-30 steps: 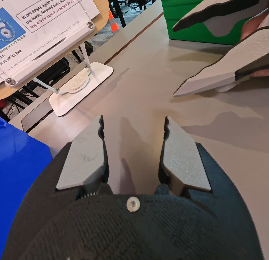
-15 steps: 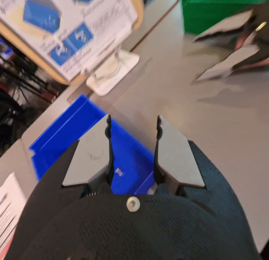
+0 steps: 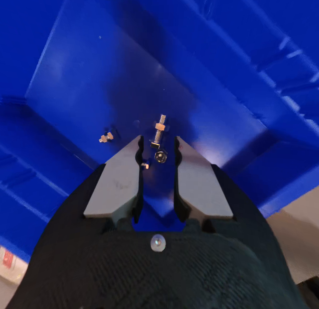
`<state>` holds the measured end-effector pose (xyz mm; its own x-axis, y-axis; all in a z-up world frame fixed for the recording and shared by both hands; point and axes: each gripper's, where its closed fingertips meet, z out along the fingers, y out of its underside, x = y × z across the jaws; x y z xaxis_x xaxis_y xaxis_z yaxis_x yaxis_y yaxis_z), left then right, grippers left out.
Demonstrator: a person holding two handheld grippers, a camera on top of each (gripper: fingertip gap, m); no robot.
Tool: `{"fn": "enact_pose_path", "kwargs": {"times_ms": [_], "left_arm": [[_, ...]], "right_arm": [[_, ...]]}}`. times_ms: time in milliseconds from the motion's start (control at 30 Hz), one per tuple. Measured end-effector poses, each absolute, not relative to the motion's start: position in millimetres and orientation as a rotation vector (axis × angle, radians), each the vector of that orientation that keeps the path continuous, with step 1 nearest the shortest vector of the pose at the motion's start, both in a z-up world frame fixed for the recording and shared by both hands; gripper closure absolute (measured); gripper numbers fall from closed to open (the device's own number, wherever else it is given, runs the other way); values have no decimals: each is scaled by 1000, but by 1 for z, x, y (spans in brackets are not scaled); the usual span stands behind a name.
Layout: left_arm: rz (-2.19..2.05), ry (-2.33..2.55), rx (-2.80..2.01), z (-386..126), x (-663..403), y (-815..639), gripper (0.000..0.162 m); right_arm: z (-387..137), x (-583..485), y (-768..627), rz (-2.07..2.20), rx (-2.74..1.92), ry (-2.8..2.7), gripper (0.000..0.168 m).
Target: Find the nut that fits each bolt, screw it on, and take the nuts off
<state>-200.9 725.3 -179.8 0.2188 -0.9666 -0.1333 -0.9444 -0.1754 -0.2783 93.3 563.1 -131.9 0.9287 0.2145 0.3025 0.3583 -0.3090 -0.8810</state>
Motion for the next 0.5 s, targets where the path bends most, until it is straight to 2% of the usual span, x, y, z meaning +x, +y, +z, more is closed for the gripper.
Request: {"fn": "enact_pose_path", "kwargs": {"times_ms": [33,67,267,367,433,500], "left_arm": [[-95,1821,-2206,-184,-201,724,136],[-119,1817,-2199,-183,-197,723,154],[-63,1784,-2154,-168,-199,730,155],[-134,1601,-2019,-119,-183,735,155],[-278,1506,-1865,-73,-158,716,155],[-532,1473,-1665,-30,-119,669,155]], "right_arm": [[-132,92,563,-147,-1901,-423,73],[-132,91,563,-145,-1900,-429,73],[-125,87,559,-163,-1874,-466,77],[-118,82,556,-119,-1860,-473,82],[-113,79,552,-55,-1859,-468,100],[-108,73,547,23,-1856,-478,108]]}}
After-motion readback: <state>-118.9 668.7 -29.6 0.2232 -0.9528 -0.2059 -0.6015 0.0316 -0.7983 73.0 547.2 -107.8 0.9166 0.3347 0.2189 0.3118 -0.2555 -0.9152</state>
